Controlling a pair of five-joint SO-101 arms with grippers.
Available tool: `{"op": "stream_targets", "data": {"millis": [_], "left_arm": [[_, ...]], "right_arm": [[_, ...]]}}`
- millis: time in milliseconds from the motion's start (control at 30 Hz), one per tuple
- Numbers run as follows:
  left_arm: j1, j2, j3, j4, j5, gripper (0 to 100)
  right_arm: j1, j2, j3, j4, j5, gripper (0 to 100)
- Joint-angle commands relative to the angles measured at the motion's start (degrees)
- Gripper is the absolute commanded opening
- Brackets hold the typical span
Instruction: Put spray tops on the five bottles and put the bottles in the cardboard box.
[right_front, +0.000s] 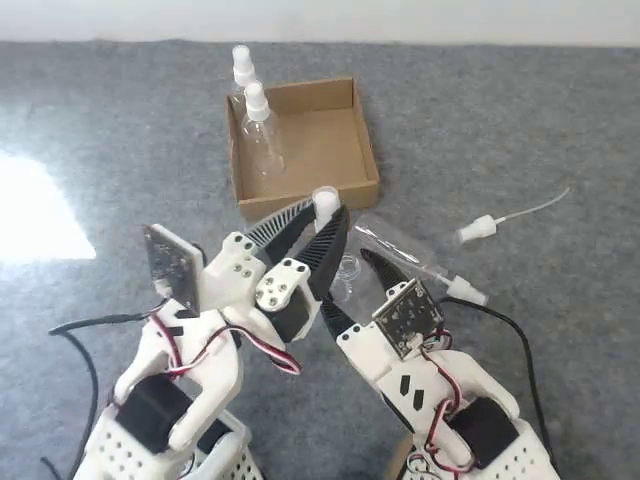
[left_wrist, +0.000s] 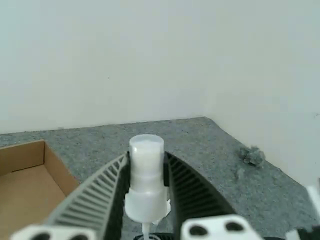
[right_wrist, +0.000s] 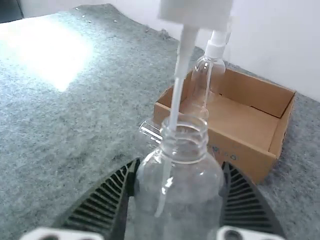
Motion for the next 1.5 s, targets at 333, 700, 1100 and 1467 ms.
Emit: {"op": "stream_targets", "data": {"millis": [333, 700, 1100, 1467], "left_arm": [[5.01, -0.79, 3.47, -1.58, -0.62, 1], [5.27, -0.79, 9.01, -8.35, -0.53, 1], [5.27, -0.79, 9.27, -8.09, -0.53, 1], [6.77, -0.7, 9.36, -6.77, -2.55, 1]], "right_arm": [[4.35, -1.36, -6.59, 1.54, 4.22, 19.4], [4.26, -1.36, -6.59, 1.54, 8.09, 19.4], [4.97, -1.36, -6.59, 1.36, 7.91, 19.4], [8.57, -1.36, -8.44, 1.63, 7.65, 19.4]]}}
